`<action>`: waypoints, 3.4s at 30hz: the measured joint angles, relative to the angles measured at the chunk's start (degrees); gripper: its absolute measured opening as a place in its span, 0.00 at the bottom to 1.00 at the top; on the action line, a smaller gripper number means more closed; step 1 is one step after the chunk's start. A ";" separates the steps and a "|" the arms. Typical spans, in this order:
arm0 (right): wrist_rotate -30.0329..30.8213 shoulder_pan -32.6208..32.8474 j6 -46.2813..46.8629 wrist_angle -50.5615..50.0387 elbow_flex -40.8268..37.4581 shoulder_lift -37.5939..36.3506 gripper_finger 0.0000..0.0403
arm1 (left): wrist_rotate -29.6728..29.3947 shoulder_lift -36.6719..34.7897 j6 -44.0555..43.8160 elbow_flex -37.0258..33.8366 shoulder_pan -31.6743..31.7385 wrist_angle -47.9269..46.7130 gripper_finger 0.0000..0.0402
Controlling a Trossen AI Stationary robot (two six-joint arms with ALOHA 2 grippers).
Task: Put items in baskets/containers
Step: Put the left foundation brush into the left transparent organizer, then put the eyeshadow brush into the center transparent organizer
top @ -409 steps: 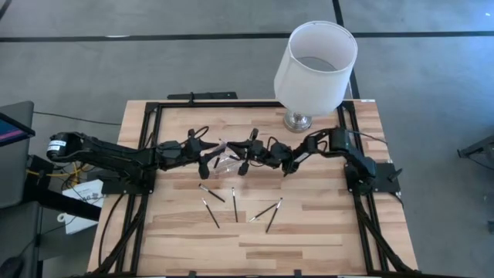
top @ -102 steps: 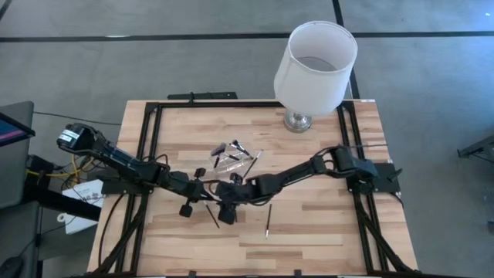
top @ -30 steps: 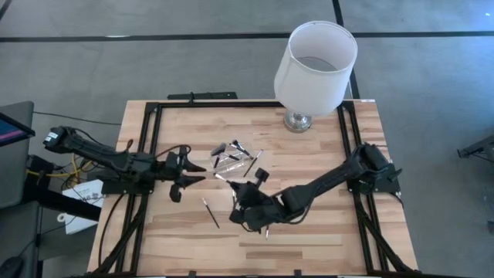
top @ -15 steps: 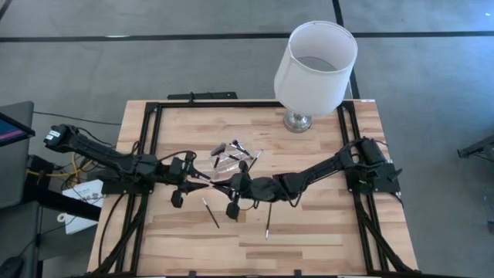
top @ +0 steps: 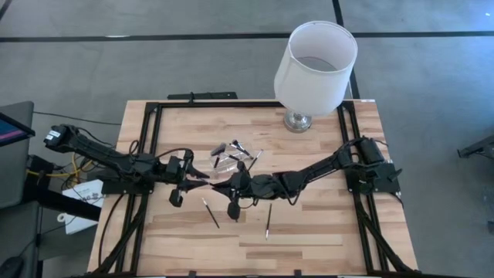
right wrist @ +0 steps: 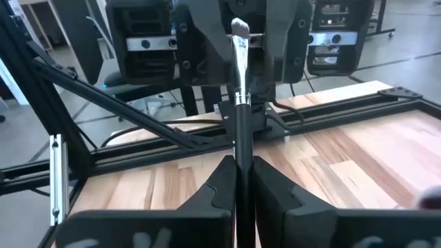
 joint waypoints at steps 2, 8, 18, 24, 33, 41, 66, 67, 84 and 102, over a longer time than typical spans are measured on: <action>0.03 0.00 0.02 0.02 0.00 0.00 0.05 | 0.17 0.00 0.00 0.00 0.00 0.02 0.16; 0.02 0.00 -0.02 -0.26 0.00 0.00 0.10 | 0.15 0.02 -0.17 0.00 0.00 0.01 0.06; 1.31 0.12 6.25 -19.63 0.85 -2.08 0.19 | -2.66 0.02 -2.61 1.60 1.33 -4.42 0.06; 7.70 1.10 12.45 -38.19 3.10 -4.90 0.27 | -4.84 1.09 -3.94 9.02 6.75 -22.29 0.06; 7.41 2.40 27.58 -53.64 3.08 -6.10 0.34 | -5.25 9.55 -3.02 13.09 19.63 -33.68 0.06; 7.42 2.36 27.41 -53.00 3.08 -6.08 0.36 | -4.85 17.19 -3.08 13.09 23.45 -33.64 0.06; 5.15 7.73 13.99 -52.23 3.08 -12.70 0.35 | 11.04 1.99 1.39 12.64 14.48 -33.46 0.29; 6.16 8.09 13.49 -52.03 3.08 -13.22 0.35 | 15.47 1.47 1.83 12.08 13.23 -33.48 0.29; 9.81 7.45 9.05 -44.89 3.06 -10.40 0.33 | 24.13 17.38 8.63 -2.64 4.11 -17.03 0.36; 9.79 6.86 10.99 -36.29 3.06 -10.40 0.33 | 24.87 43.10 12.57 -2.54 4.28 -0.55 0.32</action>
